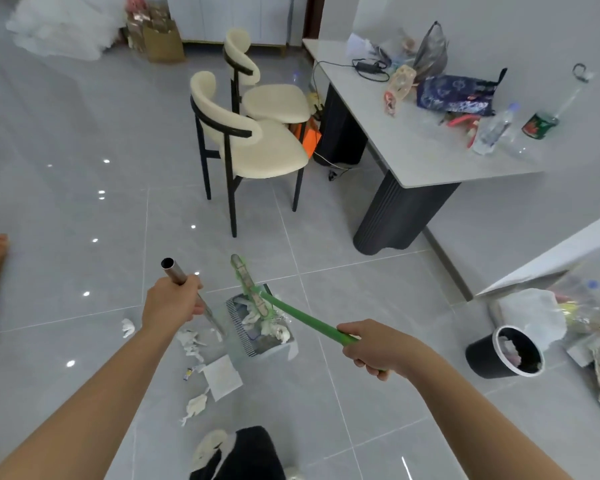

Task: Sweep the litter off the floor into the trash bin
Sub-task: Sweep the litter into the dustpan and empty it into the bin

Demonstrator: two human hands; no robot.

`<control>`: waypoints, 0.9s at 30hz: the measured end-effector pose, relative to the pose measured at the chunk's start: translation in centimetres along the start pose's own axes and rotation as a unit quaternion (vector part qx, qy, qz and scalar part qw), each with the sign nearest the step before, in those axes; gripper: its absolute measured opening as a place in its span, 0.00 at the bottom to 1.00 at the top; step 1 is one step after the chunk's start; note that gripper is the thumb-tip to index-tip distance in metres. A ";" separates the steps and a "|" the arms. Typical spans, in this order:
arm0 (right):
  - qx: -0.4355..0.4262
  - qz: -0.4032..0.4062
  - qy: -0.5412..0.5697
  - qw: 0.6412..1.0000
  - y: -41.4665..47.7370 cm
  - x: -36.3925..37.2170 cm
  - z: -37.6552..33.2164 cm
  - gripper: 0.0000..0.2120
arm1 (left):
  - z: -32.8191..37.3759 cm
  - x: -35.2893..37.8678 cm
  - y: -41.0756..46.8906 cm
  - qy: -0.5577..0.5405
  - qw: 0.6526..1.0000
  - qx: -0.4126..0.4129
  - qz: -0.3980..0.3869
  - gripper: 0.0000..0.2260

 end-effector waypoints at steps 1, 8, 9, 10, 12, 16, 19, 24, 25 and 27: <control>0.004 0.004 0.015 1.000 -0.3 -1.1 1.8 0.24 | 0.9 2.0 -0.6 0.010 1.000 0.004 -0.008 0.09; 0.024 0.024 0.076 0.997 -1.0 -7.2 10.8 0.26 | 7.2 12.7 -2.3 0.066 0.995 0.050 -0.053 0.09; 0.027 0.029 0.087 0.995 -1.0 -8.8 12.5 0.25 | 8.5 15.2 -2.5 0.076 0.993 0.063 -0.063 0.09; 0.030 0.035 0.096 0.994 -1.1 -10.3 14.0 0.25 | 9.8 17.5 -2.7 0.082 0.991 0.072 -0.072 0.09; 0.040 0.049 0.109 0.992 -1.2 -13.3 16.7 0.25 | 12.3 21.4 -2.9 0.086 0.989 0.084 -0.089 0.10; 0.057 0.074 0.147 0.985 -2.3 -18.4 21.5 0.26 | 16.8 28.4 -4.5 0.101 0.982 0.108 -0.120 0.10; 0.073 0.087 0.173 0.978 -3.3 -22.1 25.4 0.26 | 19.9 33.4 -6.3 0.108 0.977 0.124 -0.138 0.08; 0.084 0.102 0.206 0.970 -5.2 -26.5 32.1 0.26 | 23.5 41.0 -10.0 0.107 0.971 0.147 -0.153 0.09; 0.086 0.104 0.206 0.969 -5.4 -27.3 33.4 0.26 | 24.0 42.3 -10.8 0.105 0.972 0.146 -0.153 0.08; 0.089 0.107 0.208 0.968 -6.1 -29.0 36.2 0.26 | 24.2 45.1 -12.6 0.102 0.972 0.146 -0.155 0.09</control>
Point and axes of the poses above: each hand's wrist, its own y-axis towards the middle knuckle, its own x-axis out of the palm, z = x × y, the point moved 2 cm from there along y, towards the middle knuckle
